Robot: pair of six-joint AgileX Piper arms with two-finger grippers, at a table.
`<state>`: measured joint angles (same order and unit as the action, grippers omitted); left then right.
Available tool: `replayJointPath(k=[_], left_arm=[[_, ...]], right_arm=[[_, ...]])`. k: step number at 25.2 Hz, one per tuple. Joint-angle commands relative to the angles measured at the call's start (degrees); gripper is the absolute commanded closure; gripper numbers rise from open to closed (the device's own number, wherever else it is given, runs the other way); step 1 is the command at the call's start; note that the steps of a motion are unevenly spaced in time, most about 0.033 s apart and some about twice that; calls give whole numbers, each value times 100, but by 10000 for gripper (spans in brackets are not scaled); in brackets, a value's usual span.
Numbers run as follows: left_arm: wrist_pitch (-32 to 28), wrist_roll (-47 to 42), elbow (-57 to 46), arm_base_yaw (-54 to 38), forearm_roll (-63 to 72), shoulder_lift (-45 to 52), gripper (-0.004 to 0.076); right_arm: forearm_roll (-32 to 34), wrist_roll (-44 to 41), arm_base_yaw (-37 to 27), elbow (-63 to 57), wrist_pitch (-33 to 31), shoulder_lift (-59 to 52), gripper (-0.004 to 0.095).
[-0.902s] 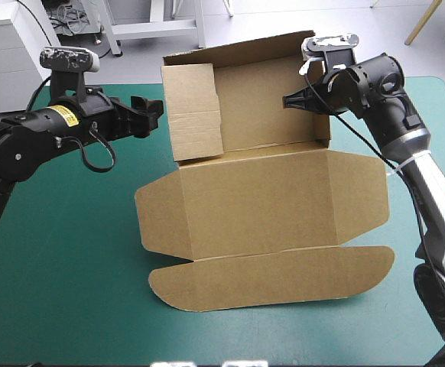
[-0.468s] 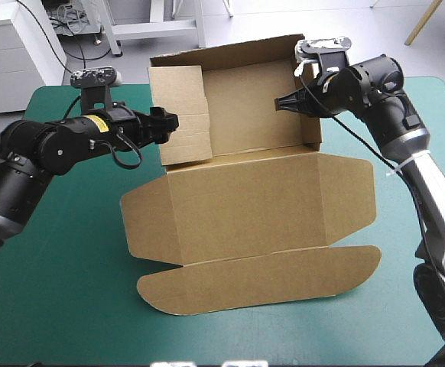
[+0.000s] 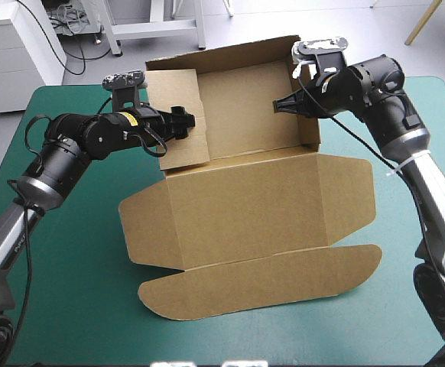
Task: Fold the box
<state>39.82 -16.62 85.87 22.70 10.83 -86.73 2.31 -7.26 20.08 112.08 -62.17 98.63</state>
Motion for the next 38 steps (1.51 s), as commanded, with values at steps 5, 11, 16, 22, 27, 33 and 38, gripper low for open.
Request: replayJointPath(k=[5, 11, 16, 22, 27, 33, 38], left_arm=[[-604, 12, 174, 37, 52, 176, 213], [-681, 67, 174, 37, -195, 176, 727], [-660, 122, 174, 37, -461, 176, 734], [516, 208, 713, 46, -1083, -158, 734], [2100, 208, 2417, 46, -1018, -1526, 734], [3331, 261, 3307, 170, -1083, -2596, 734], [3435, 163, 3305, 222, -688, -2993, 734]], right_arm=[[-40, 75, -31, 175, 472, -301, 921], [-15, 110, -31, 175, 483, -301, 921], [-2, 110, -31, 175, 435, -301, 921], [-2, -158, -31, 175, -41, -301, 921], [-73, -147, -39, 148, -681, 166, 921], [-384, -23, -39, 55, -681, 614, 921], [-231, 3, -64, -236, -681, 826, 921]])
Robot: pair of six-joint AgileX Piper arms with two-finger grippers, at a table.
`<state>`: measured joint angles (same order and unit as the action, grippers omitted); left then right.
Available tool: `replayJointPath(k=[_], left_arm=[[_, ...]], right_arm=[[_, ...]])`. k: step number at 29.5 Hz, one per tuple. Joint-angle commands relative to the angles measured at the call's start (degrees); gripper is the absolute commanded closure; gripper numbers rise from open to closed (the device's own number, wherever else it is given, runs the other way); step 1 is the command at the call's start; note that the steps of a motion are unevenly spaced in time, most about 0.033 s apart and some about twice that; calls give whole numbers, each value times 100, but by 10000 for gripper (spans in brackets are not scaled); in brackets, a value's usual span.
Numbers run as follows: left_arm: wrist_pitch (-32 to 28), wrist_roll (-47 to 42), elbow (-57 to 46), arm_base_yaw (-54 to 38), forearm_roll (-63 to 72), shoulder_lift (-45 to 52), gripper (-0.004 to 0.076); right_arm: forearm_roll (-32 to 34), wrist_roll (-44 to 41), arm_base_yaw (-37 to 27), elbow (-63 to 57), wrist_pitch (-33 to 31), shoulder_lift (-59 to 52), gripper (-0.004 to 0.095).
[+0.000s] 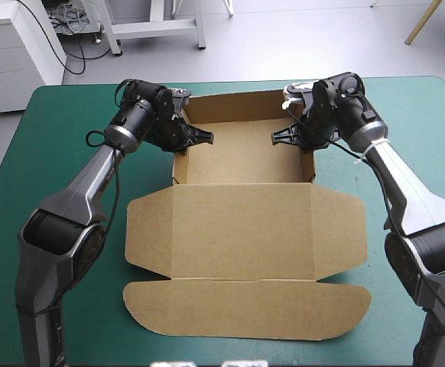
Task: Fold the box
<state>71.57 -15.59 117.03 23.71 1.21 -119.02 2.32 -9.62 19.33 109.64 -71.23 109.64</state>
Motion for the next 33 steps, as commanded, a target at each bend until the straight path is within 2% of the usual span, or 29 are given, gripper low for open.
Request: replayJointPath(k=[1, 15, 17, 21, 23, 25, 27, 29, 31, 32, 33], left_arm=[[260, 60, 189, 168, 207, 206, 734], [233, 108, 189, 247, 160, 20, 733], [192, 156, 189, 247, 245, 20, 716], [176, 292, 189, 247, 261, 20, 631], [176, 302, 189, 247, 290, 20, 554], [153, 345, 199, 247, 368, 20, 442], [128, 346, 199, 247, 413, 20, 319], [116, 346, 199, 247, 425, 20, 193], [108, 346, 199, 236, 425, 20, 127], [108, 346, 199, 236, 409, 20, 122], [108, 346, 199, 236, 400, 20, 125]], right_arm=[[-232, 239, -25, -121, 225, -247, 921], [-298, 176, -78, -282, 278, -25, 922], [-298, 141, -78, -282, 303, -15, 921], [-297, 141, -78, -282, 350, -15, 886], [-297, 161, -78, -282, 350, -15, 803], [-297, 157, -78, -282, 350, -15, 681], [-275, 157, -81, -282, 350, -15, 496], [-277, 157, -81, -282, 328, -15, 270], [-277, 157, -81, -282, 323, -15, 79], [-277, 157, -81, -282, 323, -15, -3], [-232, 110, -81, -282, 323, -15, -37]])
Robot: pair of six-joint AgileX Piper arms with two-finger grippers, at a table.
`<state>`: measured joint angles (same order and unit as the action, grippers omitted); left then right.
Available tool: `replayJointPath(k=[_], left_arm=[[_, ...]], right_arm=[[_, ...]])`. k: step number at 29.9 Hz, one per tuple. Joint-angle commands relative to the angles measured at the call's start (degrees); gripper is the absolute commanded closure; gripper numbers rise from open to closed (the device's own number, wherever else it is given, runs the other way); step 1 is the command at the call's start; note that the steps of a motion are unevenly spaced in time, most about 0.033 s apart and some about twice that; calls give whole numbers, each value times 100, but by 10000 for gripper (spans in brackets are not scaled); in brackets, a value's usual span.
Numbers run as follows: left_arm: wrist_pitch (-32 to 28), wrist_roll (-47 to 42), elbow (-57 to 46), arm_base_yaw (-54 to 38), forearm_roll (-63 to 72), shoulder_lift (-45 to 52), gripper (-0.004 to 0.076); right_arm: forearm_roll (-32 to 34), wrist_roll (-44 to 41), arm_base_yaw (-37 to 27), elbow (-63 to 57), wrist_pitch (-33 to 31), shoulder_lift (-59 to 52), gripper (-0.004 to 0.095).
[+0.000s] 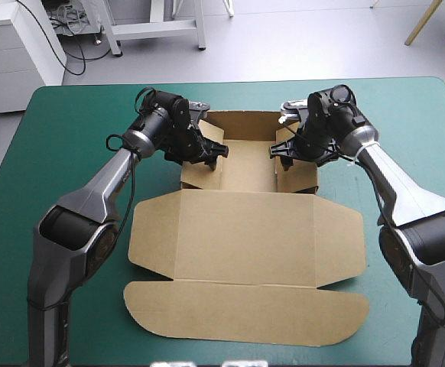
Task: Fold the box
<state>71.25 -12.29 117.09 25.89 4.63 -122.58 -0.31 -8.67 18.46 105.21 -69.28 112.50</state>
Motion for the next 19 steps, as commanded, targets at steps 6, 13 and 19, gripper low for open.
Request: replayJointPath(k=[6, 13, 19], left_arm=[[140, 16, 520, 6, -77, 377, 126], [296, 68, 1772, -3, -555, 443, 126], [296, 40, 2851, -3, -616, 712, 201]], right_arm=[[320, -206, -4, 347, 139, -312, -24], [-56, -167, -105, 1162, 34, -514, -20], [31, -125, -105, 1313, 34, -1038, -20]])
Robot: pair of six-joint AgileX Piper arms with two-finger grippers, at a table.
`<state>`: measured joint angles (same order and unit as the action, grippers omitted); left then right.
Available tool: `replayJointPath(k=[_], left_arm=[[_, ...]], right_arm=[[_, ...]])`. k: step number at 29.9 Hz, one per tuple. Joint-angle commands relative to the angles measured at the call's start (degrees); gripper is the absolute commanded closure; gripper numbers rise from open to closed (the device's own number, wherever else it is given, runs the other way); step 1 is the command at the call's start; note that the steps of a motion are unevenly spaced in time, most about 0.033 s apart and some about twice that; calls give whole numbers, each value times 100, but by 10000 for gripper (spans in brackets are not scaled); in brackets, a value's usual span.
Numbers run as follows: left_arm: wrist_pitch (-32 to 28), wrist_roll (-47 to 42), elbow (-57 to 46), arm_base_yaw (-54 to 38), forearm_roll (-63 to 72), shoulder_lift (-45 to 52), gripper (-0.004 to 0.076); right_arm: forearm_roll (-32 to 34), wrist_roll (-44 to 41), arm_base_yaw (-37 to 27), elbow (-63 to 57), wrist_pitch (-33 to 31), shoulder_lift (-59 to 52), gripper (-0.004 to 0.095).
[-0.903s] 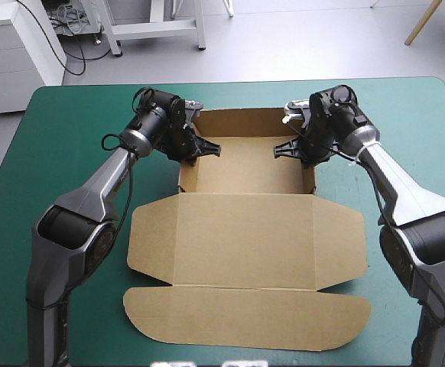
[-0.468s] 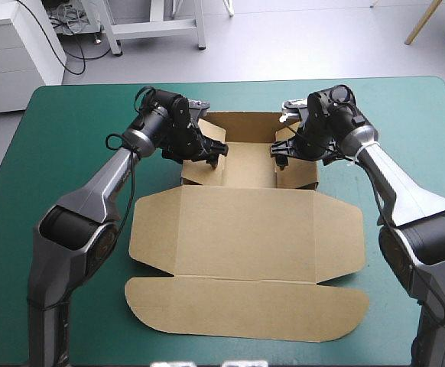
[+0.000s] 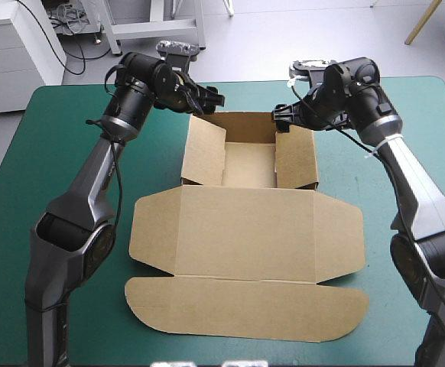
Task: Fold the box
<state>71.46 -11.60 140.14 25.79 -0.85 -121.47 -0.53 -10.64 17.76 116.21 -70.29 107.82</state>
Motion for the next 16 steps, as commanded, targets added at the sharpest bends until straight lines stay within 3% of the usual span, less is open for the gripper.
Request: replayJointPath(k=[1, 3, 6, 16], left_arm=[[274, 13, 624, 7, -116, 658, 241], [274, 231, 687, 7, -230, 881, 394], [277, 653, 667, 7, -317, 1335, 715], [277, 951, 622, 31, -568, 2813, 734]], right_arm=[[94, 85, -35, 213, 135, -679, -20], [94, 140, -35, 201, 135, -886, -20], [151, 230, -35, 89, 135, -1259, -18], [744, 261, -35, -1175, 135, -2055, -17]])
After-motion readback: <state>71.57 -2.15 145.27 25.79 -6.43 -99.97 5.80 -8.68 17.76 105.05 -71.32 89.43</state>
